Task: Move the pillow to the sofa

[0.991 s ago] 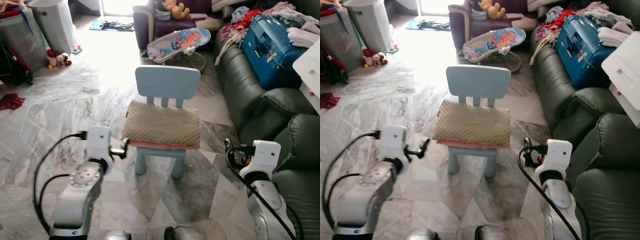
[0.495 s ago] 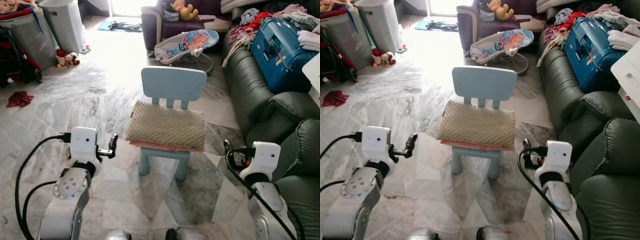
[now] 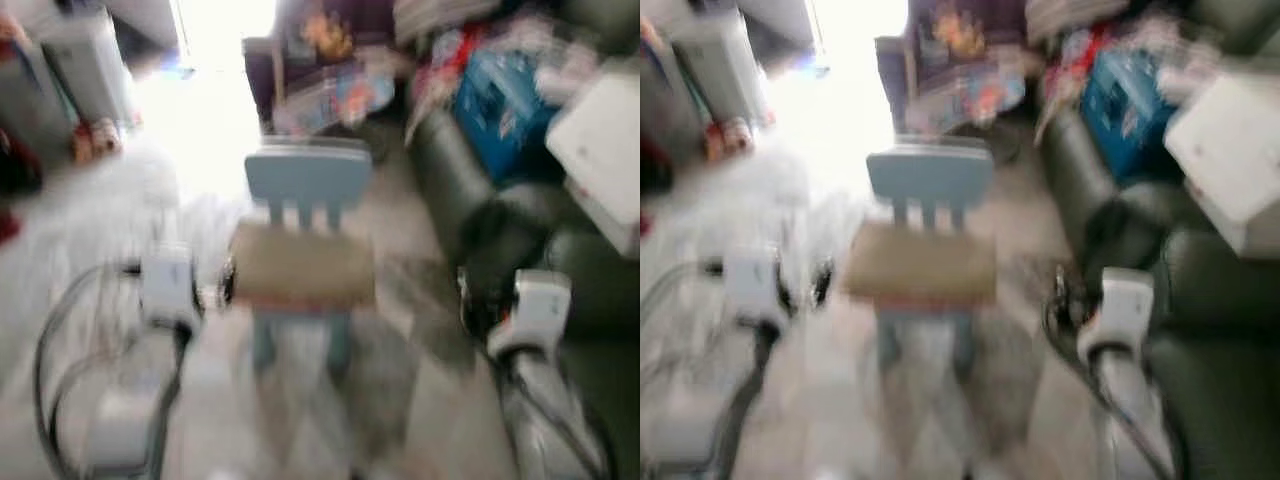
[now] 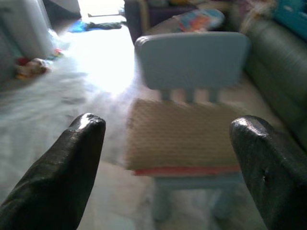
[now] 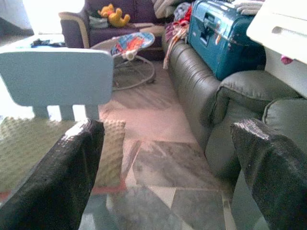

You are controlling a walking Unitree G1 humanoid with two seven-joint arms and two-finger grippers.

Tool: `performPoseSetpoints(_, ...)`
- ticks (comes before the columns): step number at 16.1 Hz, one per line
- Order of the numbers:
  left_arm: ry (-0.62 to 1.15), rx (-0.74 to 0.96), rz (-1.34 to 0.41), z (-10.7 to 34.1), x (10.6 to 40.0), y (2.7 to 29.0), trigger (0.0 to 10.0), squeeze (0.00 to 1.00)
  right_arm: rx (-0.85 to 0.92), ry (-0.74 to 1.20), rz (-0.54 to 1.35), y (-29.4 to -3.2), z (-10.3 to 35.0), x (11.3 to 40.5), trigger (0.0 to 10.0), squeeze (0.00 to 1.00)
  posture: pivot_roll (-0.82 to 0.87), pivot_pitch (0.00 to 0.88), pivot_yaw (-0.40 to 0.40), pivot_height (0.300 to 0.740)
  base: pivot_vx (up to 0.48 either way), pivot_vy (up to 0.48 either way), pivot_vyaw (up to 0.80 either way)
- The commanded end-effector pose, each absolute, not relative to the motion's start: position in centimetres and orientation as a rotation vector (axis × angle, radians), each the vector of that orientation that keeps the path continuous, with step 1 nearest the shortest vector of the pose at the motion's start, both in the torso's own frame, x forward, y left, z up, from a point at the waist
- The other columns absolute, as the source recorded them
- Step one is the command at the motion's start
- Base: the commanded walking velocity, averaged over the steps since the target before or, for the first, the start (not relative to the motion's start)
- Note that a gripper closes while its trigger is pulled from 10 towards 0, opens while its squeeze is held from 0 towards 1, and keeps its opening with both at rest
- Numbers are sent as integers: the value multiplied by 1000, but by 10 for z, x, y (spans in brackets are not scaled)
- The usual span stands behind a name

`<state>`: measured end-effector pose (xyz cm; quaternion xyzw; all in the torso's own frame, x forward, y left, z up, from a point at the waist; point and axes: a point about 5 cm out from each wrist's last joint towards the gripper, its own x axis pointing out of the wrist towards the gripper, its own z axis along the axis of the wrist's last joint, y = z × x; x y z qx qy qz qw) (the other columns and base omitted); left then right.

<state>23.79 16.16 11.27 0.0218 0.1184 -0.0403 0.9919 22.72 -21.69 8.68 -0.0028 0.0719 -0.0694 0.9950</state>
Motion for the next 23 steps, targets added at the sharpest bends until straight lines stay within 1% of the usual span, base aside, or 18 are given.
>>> performPoseSetpoints(1, 236, 58, -50, 114, 239, 171, 10000, 0, 5, 130, -113, -211, 90, 231, 10000, 0, -21, 38, -8, 740, 401, 0, 0)
performPoseSetpoints(8, 249, 35, -41, 114, 241, 170, 10000, 0, -2, 130, -107, -212, 91, 232, 10000, 0, -21, 40, -10, 740, 342, 336, 0)
performPoseSetpoints(11, 245, 61, -48, 114, 243, 169, 10000, 0, -3, 129, -106, -212, 91, 232, 10000, 0, -21, 42, -8, 740, 303, 372, 0)
performPoseSetpoints(16, 234, 27, -69, 117, 244, 161, 10000, 0, -4, 129, -111, -213, 91, 231, 10000, 0, -20, 44, -6, 740, 348, 327, 0)
performPoseSetpoints(20, 210, 28, -76, 119, 243, 152, 10000, 0, -1, 127, -113, -212, 90, 232, 10000, 0, -15, 41, -9, 740, 0, 0, 0)
performPoseSetpoints(22, 199, -10, -89, 120, 242, 146, 10000, 0, 9, 131, -111, -211, 89, 233, 10000, 0, -14, 37, -20, 740, 0, 0, 0)
performPoseSetpoints(23, 200, -5, -84, 120, 241, 145, 10000, 0, 10, 136, -105, -211, 89, 233, 10000, 0, -13, 36, -28, 740, 0, 0, -800)
